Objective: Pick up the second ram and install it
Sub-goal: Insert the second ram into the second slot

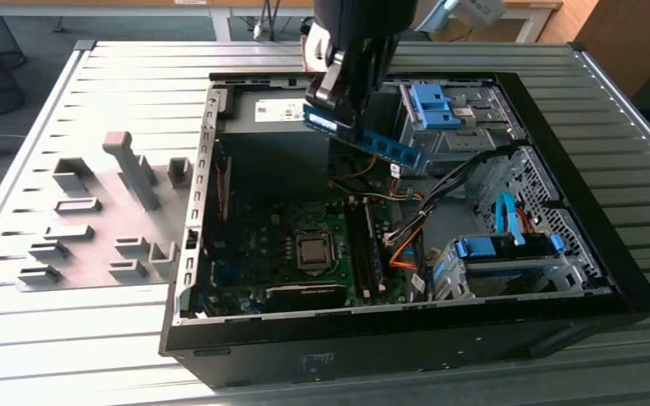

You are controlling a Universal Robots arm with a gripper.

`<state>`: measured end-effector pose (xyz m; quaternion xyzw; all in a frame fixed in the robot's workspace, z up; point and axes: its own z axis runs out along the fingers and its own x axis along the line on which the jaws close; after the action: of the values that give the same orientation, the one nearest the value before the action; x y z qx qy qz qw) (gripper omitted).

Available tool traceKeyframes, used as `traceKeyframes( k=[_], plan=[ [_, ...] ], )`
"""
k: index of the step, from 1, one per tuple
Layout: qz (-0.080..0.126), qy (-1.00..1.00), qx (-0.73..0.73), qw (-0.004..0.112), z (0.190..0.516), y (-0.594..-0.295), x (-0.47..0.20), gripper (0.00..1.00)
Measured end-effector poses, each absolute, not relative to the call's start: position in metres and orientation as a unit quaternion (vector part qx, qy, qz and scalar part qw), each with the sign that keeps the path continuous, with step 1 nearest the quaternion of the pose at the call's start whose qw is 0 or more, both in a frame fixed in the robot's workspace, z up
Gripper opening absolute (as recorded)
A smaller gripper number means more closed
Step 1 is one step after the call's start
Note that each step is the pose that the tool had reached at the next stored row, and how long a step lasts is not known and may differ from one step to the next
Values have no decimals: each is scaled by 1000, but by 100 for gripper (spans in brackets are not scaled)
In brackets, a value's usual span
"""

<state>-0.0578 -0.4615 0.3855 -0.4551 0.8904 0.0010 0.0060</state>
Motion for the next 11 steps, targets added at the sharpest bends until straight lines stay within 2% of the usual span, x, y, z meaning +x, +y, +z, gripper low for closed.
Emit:
traceKeyframes(
  k=[11],
  plan=[
    [0,931,-365,6,383,-461,-58,14]
  ],
)
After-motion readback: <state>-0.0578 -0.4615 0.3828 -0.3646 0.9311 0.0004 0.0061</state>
